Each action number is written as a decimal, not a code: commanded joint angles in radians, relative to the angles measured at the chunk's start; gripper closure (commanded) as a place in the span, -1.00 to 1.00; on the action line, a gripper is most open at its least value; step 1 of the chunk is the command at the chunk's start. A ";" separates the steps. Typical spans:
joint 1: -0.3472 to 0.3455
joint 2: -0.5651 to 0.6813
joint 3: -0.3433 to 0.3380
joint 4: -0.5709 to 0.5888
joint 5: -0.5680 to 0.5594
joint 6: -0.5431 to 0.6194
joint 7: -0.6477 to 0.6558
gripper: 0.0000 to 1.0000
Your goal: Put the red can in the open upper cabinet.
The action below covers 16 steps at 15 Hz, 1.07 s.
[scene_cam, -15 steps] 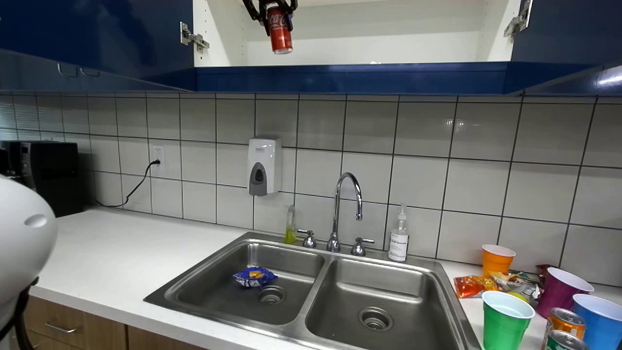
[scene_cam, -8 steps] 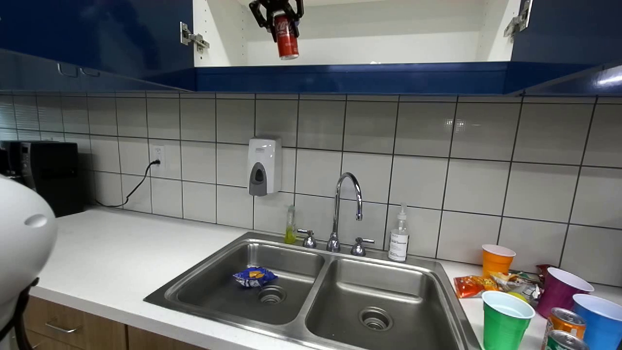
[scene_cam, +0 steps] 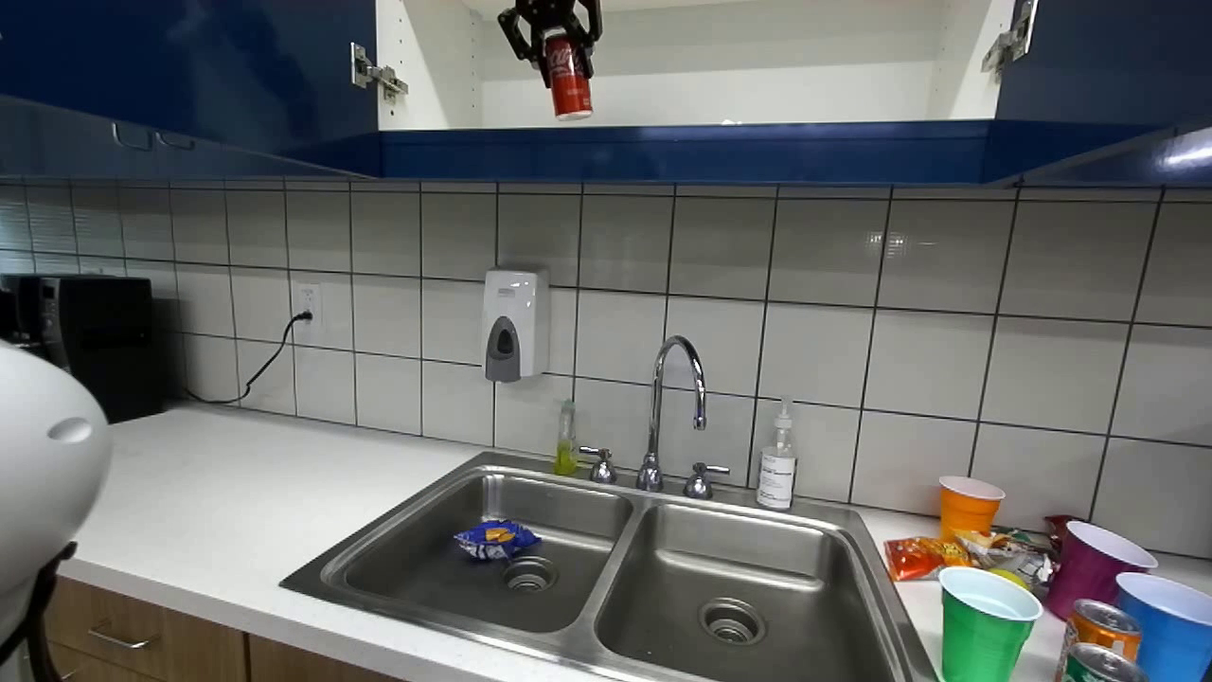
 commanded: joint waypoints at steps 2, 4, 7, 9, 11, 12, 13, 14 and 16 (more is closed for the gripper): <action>-0.005 0.063 -0.011 0.098 0.005 -0.031 0.006 0.24; -0.005 0.084 -0.017 0.121 0.010 -0.039 0.004 0.24; -0.006 0.122 -0.025 0.163 0.024 -0.061 0.006 0.24; -0.006 0.144 -0.030 0.189 0.032 -0.074 0.005 0.24; -0.008 0.166 -0.035 0.219 0.049 -0.092 0.006 0.24; -0.007 0.175 -0.037 0.233 0.053 -0.101 0.008 0.24; -0.008 0.182 -0.038 0.243 0.059 -0.107 0.007 0.24; -0.007 0.190 -0.040 0.255 0.064 -0.115 0.009 0.24; -0.006 0.201 -0.043 0.274 0.064 -0.126 0.015 -0.76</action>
